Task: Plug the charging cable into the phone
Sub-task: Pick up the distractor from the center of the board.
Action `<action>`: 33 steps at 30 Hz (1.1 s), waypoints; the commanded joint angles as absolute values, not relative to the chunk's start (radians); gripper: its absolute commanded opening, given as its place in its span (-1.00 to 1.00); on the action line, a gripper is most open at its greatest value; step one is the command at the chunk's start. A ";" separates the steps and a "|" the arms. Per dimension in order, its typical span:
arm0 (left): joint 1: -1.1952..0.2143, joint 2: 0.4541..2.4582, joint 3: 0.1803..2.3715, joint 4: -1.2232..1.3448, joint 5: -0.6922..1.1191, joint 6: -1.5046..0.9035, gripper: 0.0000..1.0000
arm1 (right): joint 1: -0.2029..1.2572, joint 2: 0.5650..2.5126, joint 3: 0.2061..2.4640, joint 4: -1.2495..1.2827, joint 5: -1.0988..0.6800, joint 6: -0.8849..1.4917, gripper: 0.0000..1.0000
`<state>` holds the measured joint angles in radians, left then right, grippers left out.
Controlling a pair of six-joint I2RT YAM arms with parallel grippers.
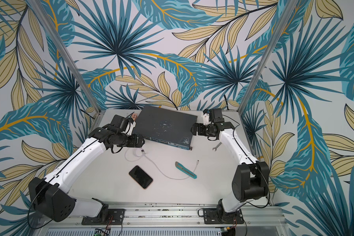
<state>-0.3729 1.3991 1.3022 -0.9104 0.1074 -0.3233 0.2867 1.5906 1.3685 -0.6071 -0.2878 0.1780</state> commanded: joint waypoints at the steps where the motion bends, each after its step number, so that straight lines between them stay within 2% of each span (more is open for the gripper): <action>1: -0.395 1.361 1.272 -0.906 0.126 -0.329 1.00 | 0.324 1.597 1.360 -0.659 -0.324 0.137 0.99; 13: -0.437 1.308 1.213 -0.889 0.130 -0.349 1.00 | 0.465 1.565 1.241 -0.714 -0.349 0.099 0.99; 33: -0.440 1.212 1.129 -0.905 0.141 -0.342 1.00 | 0.648 1.565 1.004 -0.669 -0.213 0.122 0.99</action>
<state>-0.4362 1.2407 1.1427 -0.8982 0.1425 -0.3481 0.6327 1.5745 1.0317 -0.6827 -0.2455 0.1162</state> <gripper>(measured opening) 0.998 0.994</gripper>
